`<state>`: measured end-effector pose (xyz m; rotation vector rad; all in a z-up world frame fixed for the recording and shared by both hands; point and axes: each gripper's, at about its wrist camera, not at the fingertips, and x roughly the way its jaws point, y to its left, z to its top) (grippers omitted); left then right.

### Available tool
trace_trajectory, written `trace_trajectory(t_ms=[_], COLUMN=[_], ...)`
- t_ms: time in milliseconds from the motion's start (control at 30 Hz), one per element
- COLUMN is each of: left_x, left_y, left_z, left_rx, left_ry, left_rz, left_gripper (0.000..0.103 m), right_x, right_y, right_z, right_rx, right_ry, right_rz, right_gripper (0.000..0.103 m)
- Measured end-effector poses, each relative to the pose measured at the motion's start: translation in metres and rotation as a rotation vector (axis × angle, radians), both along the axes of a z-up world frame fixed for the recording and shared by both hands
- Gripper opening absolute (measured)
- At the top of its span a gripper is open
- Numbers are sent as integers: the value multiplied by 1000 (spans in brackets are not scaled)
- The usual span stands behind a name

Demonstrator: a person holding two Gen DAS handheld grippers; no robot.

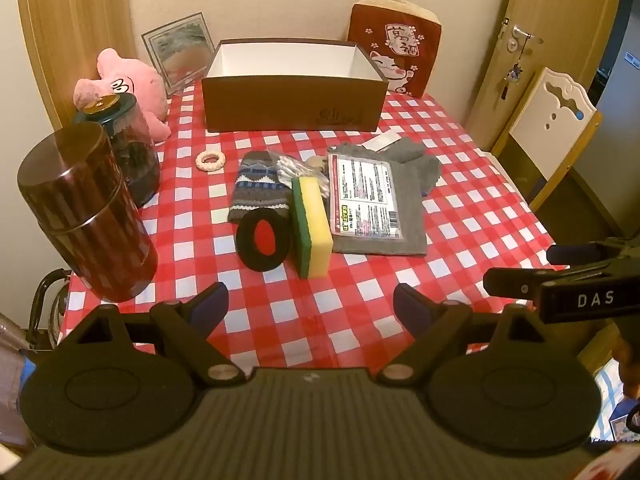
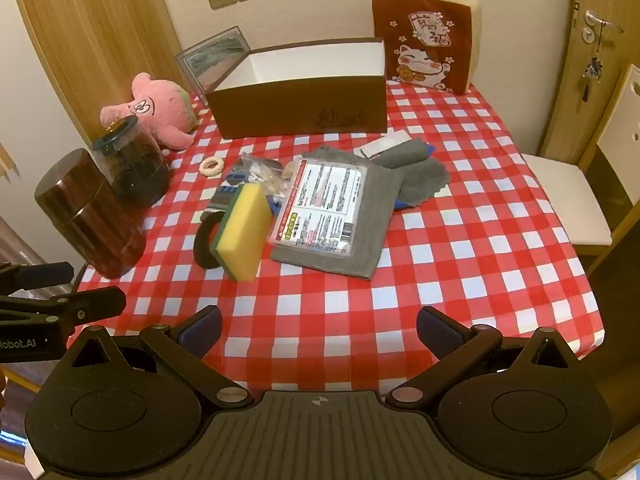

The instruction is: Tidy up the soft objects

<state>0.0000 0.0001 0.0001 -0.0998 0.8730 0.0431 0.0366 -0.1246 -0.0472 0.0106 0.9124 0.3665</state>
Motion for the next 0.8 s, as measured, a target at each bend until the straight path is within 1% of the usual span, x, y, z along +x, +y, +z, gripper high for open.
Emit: trace_trajectory(t_ms=[800], left_x=[0], left_y=[0], left_z=[0], left_rx=[2], left_ry=[0], left_rz=[-2], left_gripper=[88], right_x=[1], right_y=[1], right_z=[0], right_rx=[5], right_ry=[-5], right_rz=[-1], right_gripper=[103])
